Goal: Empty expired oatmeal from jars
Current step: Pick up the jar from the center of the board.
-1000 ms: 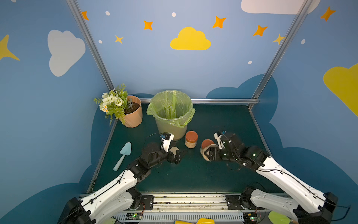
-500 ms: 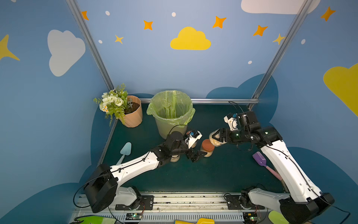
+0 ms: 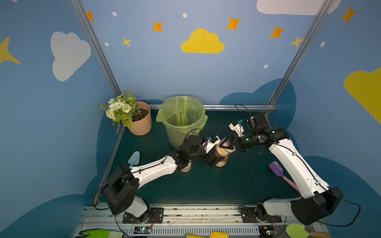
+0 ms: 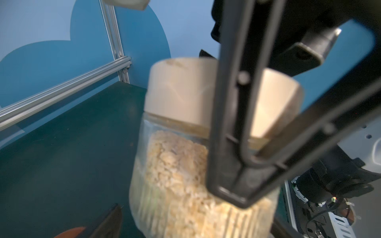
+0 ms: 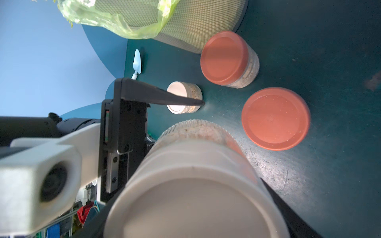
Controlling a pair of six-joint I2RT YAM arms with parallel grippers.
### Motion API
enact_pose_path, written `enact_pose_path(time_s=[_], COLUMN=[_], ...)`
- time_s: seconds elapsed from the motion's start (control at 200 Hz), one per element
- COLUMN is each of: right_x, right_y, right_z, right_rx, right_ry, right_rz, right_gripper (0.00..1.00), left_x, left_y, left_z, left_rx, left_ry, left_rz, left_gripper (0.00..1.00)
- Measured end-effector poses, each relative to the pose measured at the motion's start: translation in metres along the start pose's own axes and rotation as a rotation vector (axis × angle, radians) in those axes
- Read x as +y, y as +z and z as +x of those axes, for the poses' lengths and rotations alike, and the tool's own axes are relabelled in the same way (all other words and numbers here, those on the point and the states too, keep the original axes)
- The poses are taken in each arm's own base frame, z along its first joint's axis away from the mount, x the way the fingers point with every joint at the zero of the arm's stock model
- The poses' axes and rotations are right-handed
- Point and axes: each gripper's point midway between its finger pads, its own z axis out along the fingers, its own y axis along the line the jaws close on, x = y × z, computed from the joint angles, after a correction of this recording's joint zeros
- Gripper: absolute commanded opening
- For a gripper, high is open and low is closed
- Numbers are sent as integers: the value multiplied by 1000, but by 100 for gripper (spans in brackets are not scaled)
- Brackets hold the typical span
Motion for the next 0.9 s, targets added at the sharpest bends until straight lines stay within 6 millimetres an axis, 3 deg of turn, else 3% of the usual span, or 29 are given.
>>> enact_pose_path(time_s=[0.431, 0.901], right_x=[4, 8], right_y=[1, 2], right_z=[1, 2], right_rx=[13, 21], right_ry=[-21, -25], right_rz=[-32, -49], right_gripper=[46, 46], left_x=[-2, -5], left_y=[7, 14], left_z=[-14, -16], left_rx=[-40, -61], left_ry=[25, 34], left_rz=[41, 73], left_gripper=[100, 99])
